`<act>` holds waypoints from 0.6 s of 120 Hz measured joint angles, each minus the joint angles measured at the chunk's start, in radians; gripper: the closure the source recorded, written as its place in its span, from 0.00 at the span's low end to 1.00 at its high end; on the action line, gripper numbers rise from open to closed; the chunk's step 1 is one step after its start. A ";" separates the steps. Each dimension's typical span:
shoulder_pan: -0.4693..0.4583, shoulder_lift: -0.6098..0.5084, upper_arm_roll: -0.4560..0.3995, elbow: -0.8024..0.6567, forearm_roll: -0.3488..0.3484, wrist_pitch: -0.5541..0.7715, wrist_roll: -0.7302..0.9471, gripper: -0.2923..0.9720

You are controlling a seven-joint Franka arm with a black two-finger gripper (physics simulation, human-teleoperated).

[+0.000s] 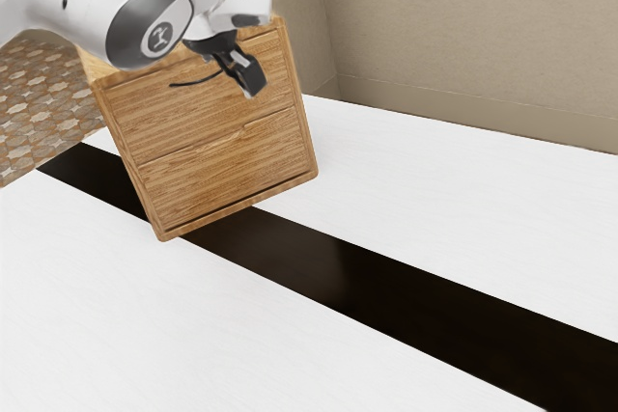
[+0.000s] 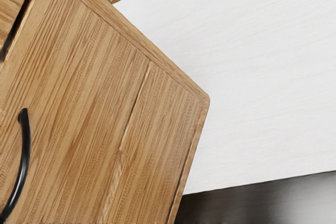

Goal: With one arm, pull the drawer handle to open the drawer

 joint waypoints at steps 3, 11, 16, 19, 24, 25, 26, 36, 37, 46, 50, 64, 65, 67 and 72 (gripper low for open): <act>0.012 0.001 0.001 0.000 0.000 0.003 0.003 0.25; 0.032 0.008 0.000 0.004 0.001 0.010 0.012 0.25; 0.034 0.013 -0.001 0.005 0.002 0.013 0.016 0.25; 0.033 0.016 0.000 0.004 0.003 0.014 0.019 0.25; 0.035 0.018 0.000 0.002 0.010 0.017 0.023 0.25; 0.036 0.018 0.000 0.001 0.013 0.017 0.024 0.25; 0.037 0.017 0.000 -0.004 0.016 0.019 0.026 0.25; 0.047 -0.025 -0.002 -0.089 0.063 0.050 0.040 0.25; 0.048 -0.030 -0.002 -0.098 0.070 0.055 0.041 0.25; 0.044 -0.097 0.003 -0.218 0.144 0.111 0.053 0.25; 0.041 -0.115 0.009 -0.253 0.168 0.137 0.057 0.25; 0.031 -0.126 0.038 -0.288 0.203 0.202 0.072 0.25; 0.031 -0.126 0.038 -0.288 0.204 0.205 0.073 0.25; 0.035 -0.126 0.038 -0.287 0.205 0.210 0.075 0.25; 0.045 -0.125 0.035 -0.276 0.204 0.219 0.079 0.25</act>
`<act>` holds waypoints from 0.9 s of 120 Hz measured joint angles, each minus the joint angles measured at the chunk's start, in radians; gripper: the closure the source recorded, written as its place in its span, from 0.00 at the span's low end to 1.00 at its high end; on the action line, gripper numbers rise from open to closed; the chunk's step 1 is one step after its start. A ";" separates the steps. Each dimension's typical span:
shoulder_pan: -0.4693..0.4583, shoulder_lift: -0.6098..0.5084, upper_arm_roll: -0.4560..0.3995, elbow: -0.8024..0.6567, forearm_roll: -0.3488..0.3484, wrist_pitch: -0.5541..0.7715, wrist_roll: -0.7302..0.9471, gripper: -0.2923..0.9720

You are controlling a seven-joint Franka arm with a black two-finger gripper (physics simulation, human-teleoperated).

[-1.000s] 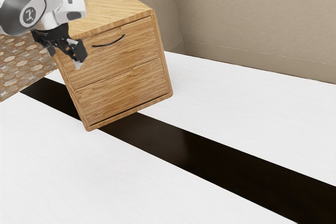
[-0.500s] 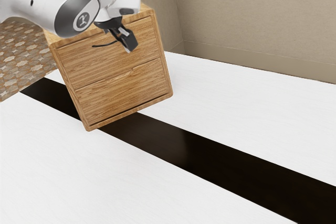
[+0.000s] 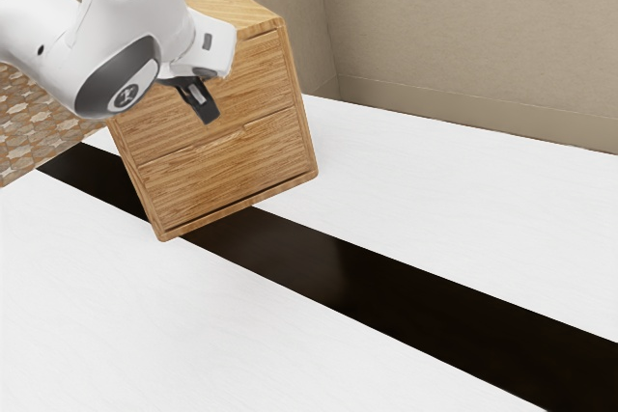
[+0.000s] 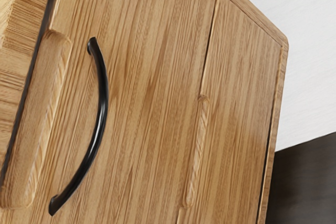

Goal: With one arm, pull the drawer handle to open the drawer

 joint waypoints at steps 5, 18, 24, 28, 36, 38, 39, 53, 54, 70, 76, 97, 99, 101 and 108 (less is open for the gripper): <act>0.008 0.002 -0.001 0.011 -0.001 0.005 0.004 0.25; 0.021 0.016 0.006 0.025 -0.002 0.015 0.017 0.25; 0.030 0.020 0.005 0.031 -0.003 0.019 0.023 0.25; 0.039 0.031 0.002 0.044 -0.003 0.020 0.027 0.25; 0.058 0.057 -0.008 0.071 -0.004 0.024 0.034 0.25; 0.063 0.067 -0.014 0.080 -0.005 0.025 0.036 0.25; 0.065 0.073 -0.016 0.084 -0.005 0.025 0.037 0.25; 0.018 0.125 -0.043 0.116 -0.022 0.029 0.047 0.25; 0.012 0.126 -0.044 0.116 -0.023 0.029 0.048 0.25; -0.003 0.123 -0.041 0.109 -0.026 0.030 0.058 0.25; 0.006 0.122 -0.038 0.108 -0.026 0.030 0.061 0.25; 0.016 0.121 -0.013 0.103 -0.028 0.031 0.071 0.25; 0.019 0.121 -0.012 0.104 -0.027 0.031 0.072 0.25; 0.023 0.121 -0.012 0.104 -0.026 0.032 0.072 0.25; 0.032 0.125 -0.012 0.109 -0.024 0.034 0.075 0.25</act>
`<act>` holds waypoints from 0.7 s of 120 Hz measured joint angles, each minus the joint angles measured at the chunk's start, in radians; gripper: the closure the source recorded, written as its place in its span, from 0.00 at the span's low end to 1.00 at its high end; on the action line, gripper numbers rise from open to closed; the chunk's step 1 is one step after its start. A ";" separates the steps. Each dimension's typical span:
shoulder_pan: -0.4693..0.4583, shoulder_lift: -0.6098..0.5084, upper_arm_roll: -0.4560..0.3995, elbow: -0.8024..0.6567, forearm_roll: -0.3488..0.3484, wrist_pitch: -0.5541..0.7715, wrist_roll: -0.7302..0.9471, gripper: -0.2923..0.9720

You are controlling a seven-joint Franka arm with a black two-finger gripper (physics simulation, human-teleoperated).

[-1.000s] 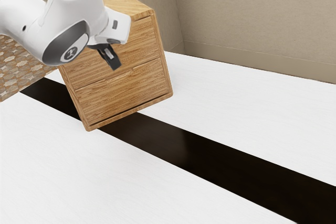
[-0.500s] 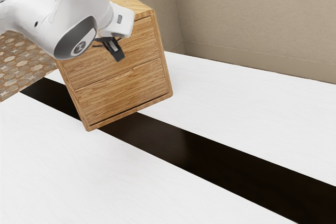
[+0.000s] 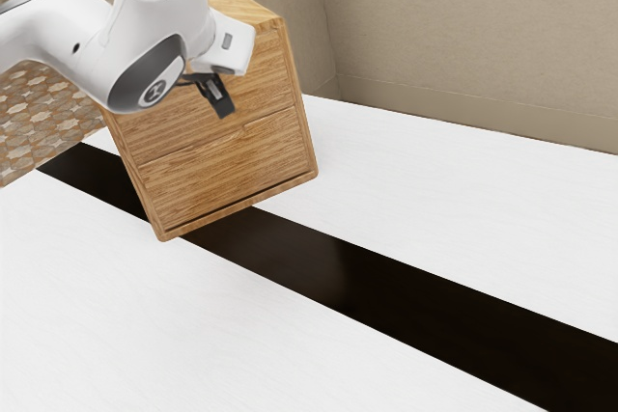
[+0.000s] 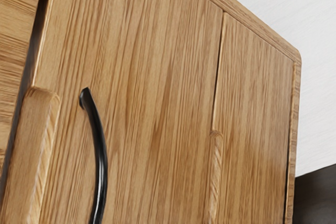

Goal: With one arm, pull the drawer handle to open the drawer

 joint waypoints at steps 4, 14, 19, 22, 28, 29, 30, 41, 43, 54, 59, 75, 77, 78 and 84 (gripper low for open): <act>0.002 0.003 -0.001 0.003 0.001 0.001 0.001 0.25; 0.001 0.010 -0.004 0.010 0.004 0.003 0.006 0.25; 0.001 0.021 -0.003 0.022 0.005 0.004 0.008 0.25; 0.003 0.026 -0.004 0.026 0.006 0.004 0.009 0.25; 0.016 0.031 -0.009 0.036 0.007 0.005 0.012 0.25; 0.018 0.032 -0.009 0.038 0.007 0.005 0.012 0.25; 0.020 0.033 -0.010 0.039 0.008 0.005 0.012 0.25; 0.031 0.045 -0.012 0.047 0.009 0.005 0.016 0.25; 0.031 0.048 -0.012 0.051 0.009 0.005 0.017 0.25; 0.030 0.066 -0.014 0.066 0.010 0.006 0.020 0.25; 0.030 0.069 -0.013 0.066 0.006 0.006 0.021 0.25; 0.031 0.071 -0.005 0.061 -0.010 0.007 0.024 0.25; 0.033 0.071 -0.004 0.060 -0.013 0.007 0.025 0.25; 0.034 0.071 -0.004 0.060 -0.014 0.007 0.025 0.25; 0.043 0.072 -0.003 0.060 -0.020 0.007 0.026 0.25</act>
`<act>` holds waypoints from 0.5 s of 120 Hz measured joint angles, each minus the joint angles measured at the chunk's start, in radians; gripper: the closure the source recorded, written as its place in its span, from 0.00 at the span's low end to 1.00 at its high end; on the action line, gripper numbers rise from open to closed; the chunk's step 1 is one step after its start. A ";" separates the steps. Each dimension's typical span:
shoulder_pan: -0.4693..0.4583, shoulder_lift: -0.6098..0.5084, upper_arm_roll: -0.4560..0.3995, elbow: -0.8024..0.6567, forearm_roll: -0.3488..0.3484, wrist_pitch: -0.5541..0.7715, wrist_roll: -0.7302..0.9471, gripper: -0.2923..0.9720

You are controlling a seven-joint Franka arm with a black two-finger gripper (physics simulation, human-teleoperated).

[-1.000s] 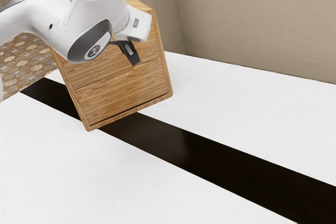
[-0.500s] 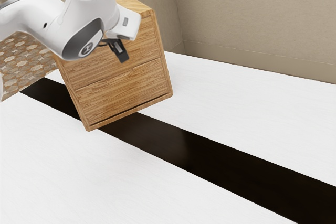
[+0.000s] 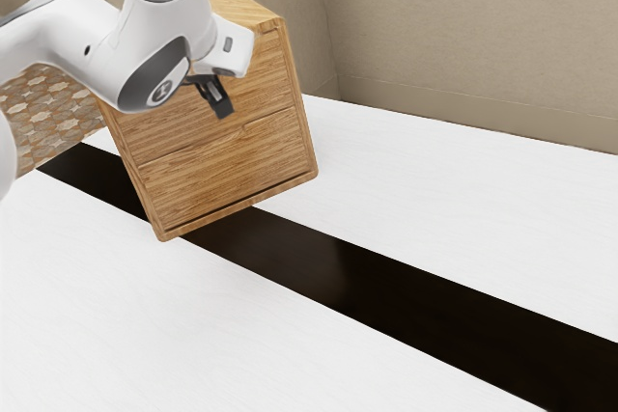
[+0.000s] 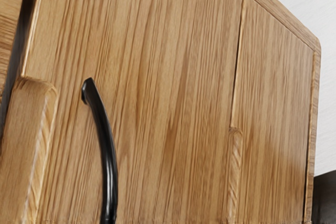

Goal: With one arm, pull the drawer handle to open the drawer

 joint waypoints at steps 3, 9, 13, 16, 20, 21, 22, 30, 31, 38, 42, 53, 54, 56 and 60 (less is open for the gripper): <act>0.003 0.001 0.000 0.000 -0.002 0.000 0.000 0.25; 0.004 0.008 -0.003 0.001 -0.005 0.000 0.001 0.25; 0.004 0.013 -0.006 0.001 -0.006 0.004 0.002 0.25; 0.002 0.016 -0.007 0.001 -0.007 0.008 0.002 0.25; 0.002 0.018 -0.008 0.001 -0.008 0.012 0.003 0.25; 0.002 0.018 -0.008 0.001 -0.008 0.013 0.003 0.25; 0.002 0.019 -0.008 0.001 -0.008 0.013 0.003 0.25; 0.005 0.020 -0.009 -0.001 -0.010 0.019 0.004 0.25; 0.006 0.020 -0.009 0.000 -0.010 0.020 0.004 0.25; 0.010 0.020 -0.009 0.000 -0.011 0.023 0.005 0.25; 0.011 0.020 -0.010 0.000 -0.012 0.025 0.005 0.25; 0.017 0.027 -0.010 0.000 -0.016 0.029 0.006 0.25; 0.017 0.027 -0.010 0.000 -0.017 0.029 0.006 0.25; 0.018 0.028 -0.010 0.000 -0.019 0.030 0.006 0.25; 0.019 0.029 -0.010 0.000 -0.024 0.031 0.007 0.25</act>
